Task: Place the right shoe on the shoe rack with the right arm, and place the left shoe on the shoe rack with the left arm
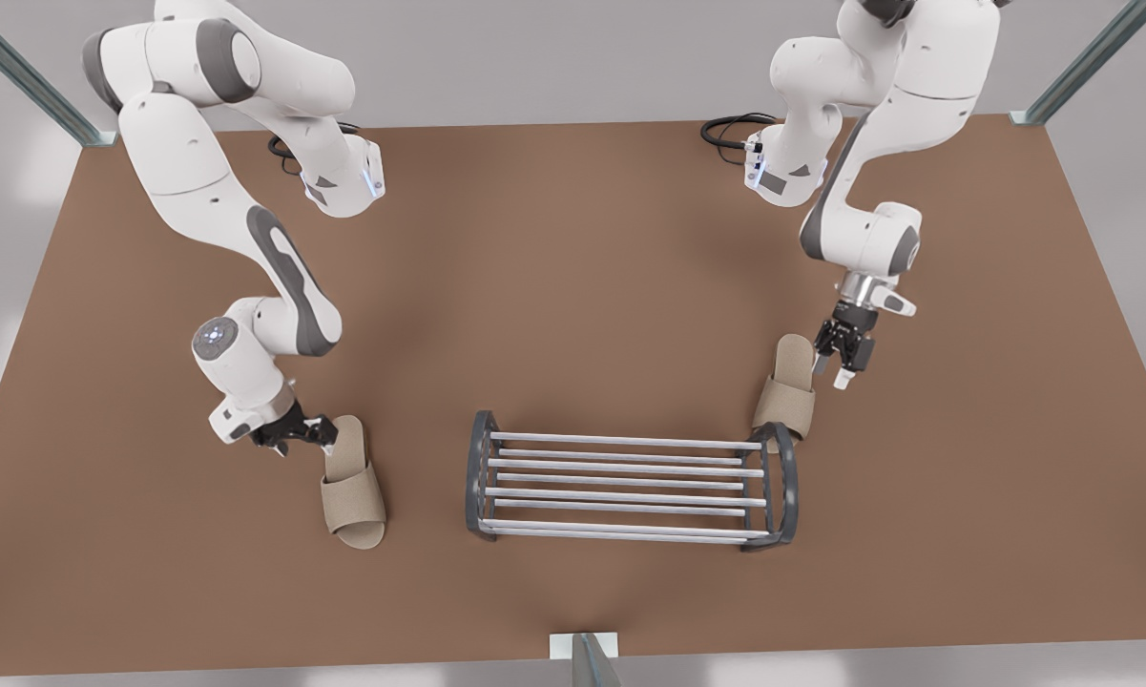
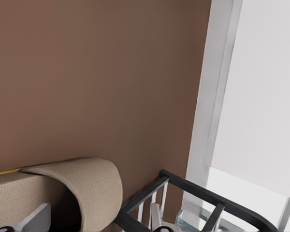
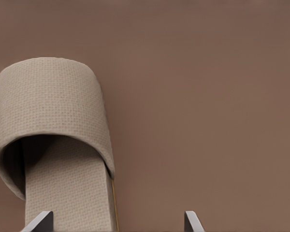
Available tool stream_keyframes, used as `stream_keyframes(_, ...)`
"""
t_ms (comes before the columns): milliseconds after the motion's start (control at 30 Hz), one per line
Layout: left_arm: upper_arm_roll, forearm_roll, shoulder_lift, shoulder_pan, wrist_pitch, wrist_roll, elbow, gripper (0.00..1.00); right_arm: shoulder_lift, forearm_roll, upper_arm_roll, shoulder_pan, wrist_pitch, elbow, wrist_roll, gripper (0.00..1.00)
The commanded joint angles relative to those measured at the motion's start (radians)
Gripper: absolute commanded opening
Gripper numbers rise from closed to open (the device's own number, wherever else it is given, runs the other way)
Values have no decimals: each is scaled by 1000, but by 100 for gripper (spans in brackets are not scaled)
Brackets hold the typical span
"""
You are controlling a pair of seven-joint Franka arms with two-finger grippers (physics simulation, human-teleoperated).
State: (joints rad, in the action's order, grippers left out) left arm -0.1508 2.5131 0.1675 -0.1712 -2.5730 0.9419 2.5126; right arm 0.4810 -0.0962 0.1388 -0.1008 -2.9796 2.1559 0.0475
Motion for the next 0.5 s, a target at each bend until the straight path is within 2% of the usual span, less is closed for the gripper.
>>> stream_keyframes(0,7,18,10,-2,-15,255,-12,100,14,-8,27,-20,-114,-18,34,100)
stream_keyframes(200,37,21,61,-5,-15,192,-34,100,71,-5,104,-91,-116,-60,35,100)
stream_keyframes(467,59,35,118,-10,-1,161,-93,100,140,0,128,-105,-159,-93,41,100)
